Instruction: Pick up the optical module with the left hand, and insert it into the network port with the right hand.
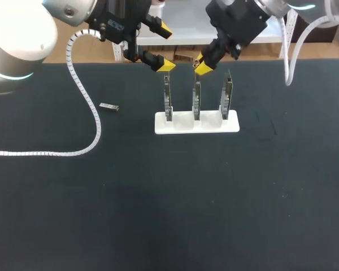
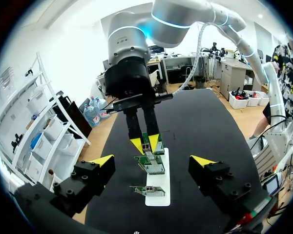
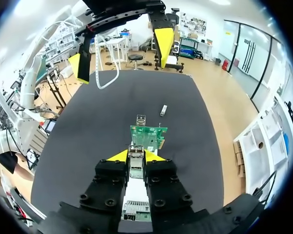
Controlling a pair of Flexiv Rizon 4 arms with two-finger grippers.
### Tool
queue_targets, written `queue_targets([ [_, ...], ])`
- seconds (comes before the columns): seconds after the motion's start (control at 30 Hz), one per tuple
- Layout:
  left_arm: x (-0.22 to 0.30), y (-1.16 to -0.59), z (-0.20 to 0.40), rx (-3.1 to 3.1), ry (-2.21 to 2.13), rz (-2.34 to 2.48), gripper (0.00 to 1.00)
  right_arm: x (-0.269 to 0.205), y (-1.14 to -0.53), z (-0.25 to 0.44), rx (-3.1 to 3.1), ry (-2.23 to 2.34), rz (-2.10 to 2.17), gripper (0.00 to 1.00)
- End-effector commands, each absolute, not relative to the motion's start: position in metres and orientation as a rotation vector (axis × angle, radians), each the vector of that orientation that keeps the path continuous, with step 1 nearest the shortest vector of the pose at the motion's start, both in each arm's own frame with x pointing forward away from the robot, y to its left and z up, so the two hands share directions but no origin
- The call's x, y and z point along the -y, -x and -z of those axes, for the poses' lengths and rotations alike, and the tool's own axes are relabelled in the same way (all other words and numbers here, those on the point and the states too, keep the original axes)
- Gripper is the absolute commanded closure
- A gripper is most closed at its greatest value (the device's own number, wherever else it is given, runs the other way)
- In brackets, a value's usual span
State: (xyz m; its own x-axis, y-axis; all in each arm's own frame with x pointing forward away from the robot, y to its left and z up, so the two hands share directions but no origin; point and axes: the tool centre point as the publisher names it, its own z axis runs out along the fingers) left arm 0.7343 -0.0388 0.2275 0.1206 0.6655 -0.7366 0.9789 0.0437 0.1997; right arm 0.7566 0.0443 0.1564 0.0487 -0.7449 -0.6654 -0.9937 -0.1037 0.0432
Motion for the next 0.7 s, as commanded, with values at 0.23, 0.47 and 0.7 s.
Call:
queue_targets([
  [0.23,0.0400,-0.7361,-0.2288,-1.623,-1.698,0.559,0.00,-0.0433,-0.7466,-0.1526,-1.747,1.869,-0.745,1.00],
  [0.47,0.0400,-0.7361,-0.2288,-1.623,-1.698,0.559,0.00,-0.0418,-0.7427,-0.1507,-1.746,1.877,-0.738,1.00],
  [0.7,0.0400,-0.7361,-0.2288,-1.623,-1.698,0.559,0.00,-0.0415,-0.7438,-0.1466,-1.721,1.900,-0.723,1.00],
])
